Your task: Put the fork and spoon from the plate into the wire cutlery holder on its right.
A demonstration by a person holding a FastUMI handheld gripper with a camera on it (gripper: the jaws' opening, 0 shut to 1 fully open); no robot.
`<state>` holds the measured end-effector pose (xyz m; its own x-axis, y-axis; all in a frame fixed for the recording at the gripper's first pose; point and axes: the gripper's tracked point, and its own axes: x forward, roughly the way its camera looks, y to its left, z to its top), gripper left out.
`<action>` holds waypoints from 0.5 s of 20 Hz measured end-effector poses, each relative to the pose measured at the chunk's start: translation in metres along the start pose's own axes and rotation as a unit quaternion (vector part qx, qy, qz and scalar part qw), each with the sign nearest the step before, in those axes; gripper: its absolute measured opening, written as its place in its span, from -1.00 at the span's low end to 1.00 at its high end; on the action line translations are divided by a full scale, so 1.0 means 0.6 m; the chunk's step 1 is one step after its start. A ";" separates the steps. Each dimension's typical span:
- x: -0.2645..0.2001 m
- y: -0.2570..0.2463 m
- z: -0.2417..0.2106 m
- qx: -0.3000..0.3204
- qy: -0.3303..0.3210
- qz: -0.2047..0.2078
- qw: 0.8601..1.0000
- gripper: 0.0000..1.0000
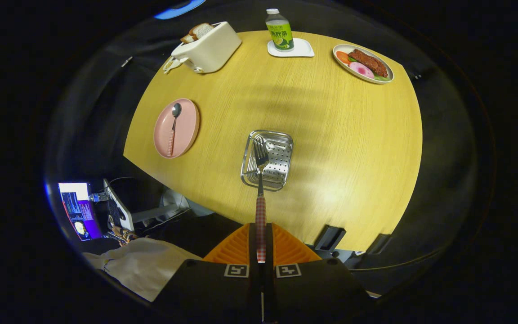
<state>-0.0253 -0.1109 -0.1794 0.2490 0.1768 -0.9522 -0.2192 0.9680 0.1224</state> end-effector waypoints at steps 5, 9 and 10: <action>0.033 -0.001 0.009 0.009 0.059 0.013 0.998 -0.86; 0.050 -0.003 0.024 0.011 0.090 0.011 0.996 -0.86; 0.056 -0.002 0.028 0.014 0.096 0.011 0.995 -0.84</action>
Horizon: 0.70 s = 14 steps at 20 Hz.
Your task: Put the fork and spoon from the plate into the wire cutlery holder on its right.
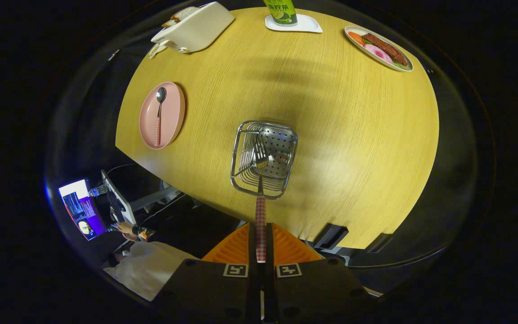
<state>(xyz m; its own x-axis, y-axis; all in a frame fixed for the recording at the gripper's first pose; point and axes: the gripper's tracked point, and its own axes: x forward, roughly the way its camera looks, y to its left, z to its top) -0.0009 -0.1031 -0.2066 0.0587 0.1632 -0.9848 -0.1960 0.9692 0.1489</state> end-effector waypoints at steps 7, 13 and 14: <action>0.005 -0.006 0.036 0.023 -0.007 -0.006 1.000 -0.68; -0.034 0.021 0.077 0.034 -0.101 0.014 0.994 0.56; -0.044 0.027 0.083 0.033 -0.122 0.014 0.992 0.68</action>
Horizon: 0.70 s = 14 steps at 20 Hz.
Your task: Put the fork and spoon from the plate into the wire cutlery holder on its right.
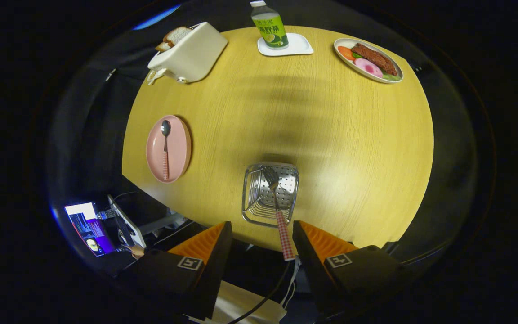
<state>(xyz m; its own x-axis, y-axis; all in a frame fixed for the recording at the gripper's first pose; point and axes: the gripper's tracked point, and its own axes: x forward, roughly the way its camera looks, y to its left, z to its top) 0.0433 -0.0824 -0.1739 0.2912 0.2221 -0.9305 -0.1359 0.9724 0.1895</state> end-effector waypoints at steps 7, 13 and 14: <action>-0.062 0.062 0.047 0.010 -0.148 -0.008 0.989 0.99; -0.103 0.150 0.057 -0.016 -0.256 -0.011 0.967 0.99; -0.106 0.167 0.064 -0.024 -0.278 -0.014 0.960 0.99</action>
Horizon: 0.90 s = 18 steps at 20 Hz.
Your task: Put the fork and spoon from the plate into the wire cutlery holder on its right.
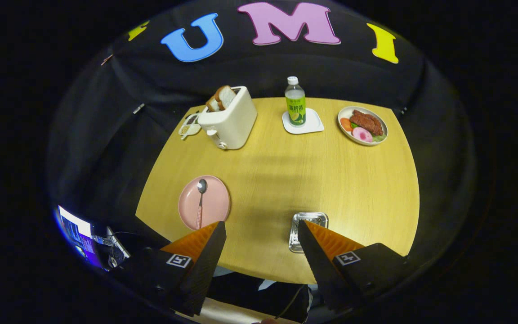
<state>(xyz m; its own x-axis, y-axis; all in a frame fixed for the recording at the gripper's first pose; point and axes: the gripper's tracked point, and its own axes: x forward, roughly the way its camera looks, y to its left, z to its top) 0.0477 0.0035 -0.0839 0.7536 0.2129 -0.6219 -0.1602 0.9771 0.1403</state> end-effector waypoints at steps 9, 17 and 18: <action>0.099 0.171 0.003 -0.021 -0.119 0.008 0.993 0.99; 0.234 0.271 -0.105 -0.060 -0.015 0.022 0.998 0.98; 0.249 0.278 -0.116 -0.064 -0.004 0.021 0.998 0.98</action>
<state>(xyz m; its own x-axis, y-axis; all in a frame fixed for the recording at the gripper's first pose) 0.0893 0.1987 -0.2069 0.7495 0.2549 -0.6110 -0.2716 0.9600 0.0673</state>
